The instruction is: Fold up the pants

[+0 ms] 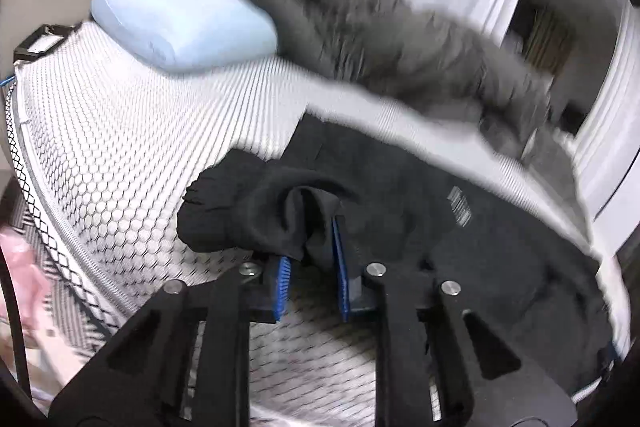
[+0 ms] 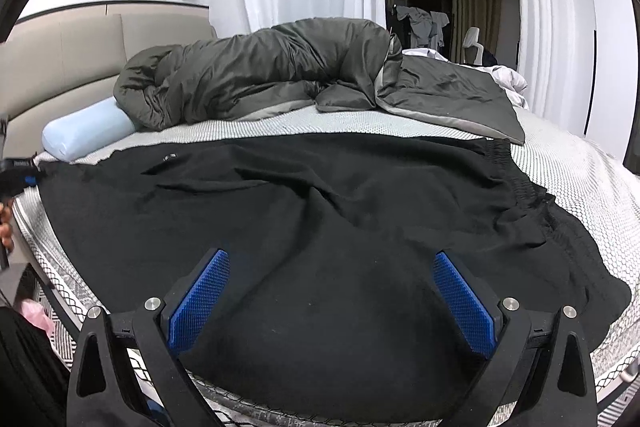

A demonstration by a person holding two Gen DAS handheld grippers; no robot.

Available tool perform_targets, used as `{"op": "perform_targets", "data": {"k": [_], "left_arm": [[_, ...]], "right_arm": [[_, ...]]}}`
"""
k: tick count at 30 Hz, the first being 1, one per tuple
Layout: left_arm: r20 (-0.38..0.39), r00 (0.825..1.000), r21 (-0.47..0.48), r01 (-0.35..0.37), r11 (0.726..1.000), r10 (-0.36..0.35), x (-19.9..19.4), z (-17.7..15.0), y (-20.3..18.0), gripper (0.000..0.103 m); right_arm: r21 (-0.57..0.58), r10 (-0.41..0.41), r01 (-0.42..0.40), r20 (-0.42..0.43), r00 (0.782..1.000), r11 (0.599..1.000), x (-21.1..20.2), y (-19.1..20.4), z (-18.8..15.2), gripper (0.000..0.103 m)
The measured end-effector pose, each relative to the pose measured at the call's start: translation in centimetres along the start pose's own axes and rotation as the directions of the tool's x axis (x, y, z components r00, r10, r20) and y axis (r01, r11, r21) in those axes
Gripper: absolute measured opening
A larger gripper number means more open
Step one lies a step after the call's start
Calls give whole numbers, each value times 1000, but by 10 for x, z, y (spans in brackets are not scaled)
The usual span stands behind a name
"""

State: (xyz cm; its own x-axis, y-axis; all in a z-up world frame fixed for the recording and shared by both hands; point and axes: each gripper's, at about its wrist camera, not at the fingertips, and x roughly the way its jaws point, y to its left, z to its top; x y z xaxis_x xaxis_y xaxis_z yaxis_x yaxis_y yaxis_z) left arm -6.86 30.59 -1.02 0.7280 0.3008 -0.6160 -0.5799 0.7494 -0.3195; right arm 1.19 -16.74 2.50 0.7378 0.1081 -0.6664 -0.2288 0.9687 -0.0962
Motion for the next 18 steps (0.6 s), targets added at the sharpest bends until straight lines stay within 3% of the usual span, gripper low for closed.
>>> {"op": "perform_targets", "data": {"k": [2, 3, 6, 9, 10, 14, 16, 18], "left_arm": [[-69, 998, -14, -8, 1000, 7, 9, -6, 8, 16], [-80, 997, -15, -15, 1000, 14, 9, -10, 13, 23], [-56, 997, -40, -52, 998, 50, -3, -18, 26, 41], [12, 998, -38, -59, 998, 60, -29, -19, 18, 42], [32, 998, -23, -46, 999, 47, -40, -24, 8, 43], [102, 994, 106, 18, 994, -29, -73, -19, -39, 77], [87, 989, 173, 101, 980, -118, -79, -21, -78, 84], [36, 980, 276, 178, 944, -195, -72, -33, -119, 89]], "right_arm": [[3, -15, 15, -32, 999, 1000, 6, -3, -1, 103], [11, -12, 12, -46, 999, 1000, 8, -4, -1, 103], [42, -6, 9, -89, 996, 999, 14, -11, 0, 103], [54, 30, -23, -133, 991, 998, 19, -9, 5, 103], [46, 51, -44, -150, 987, 998, 23, -6, 8, 103], [-18, 123, -127, -164, 979, 992, 32, 19, 24, 103], [-54, 183, -197, -189, 965, 979, 40, 37, 32, 103], [-98, 215, -239, -203, 955, 966, 49, 55, 35, 103]]}}
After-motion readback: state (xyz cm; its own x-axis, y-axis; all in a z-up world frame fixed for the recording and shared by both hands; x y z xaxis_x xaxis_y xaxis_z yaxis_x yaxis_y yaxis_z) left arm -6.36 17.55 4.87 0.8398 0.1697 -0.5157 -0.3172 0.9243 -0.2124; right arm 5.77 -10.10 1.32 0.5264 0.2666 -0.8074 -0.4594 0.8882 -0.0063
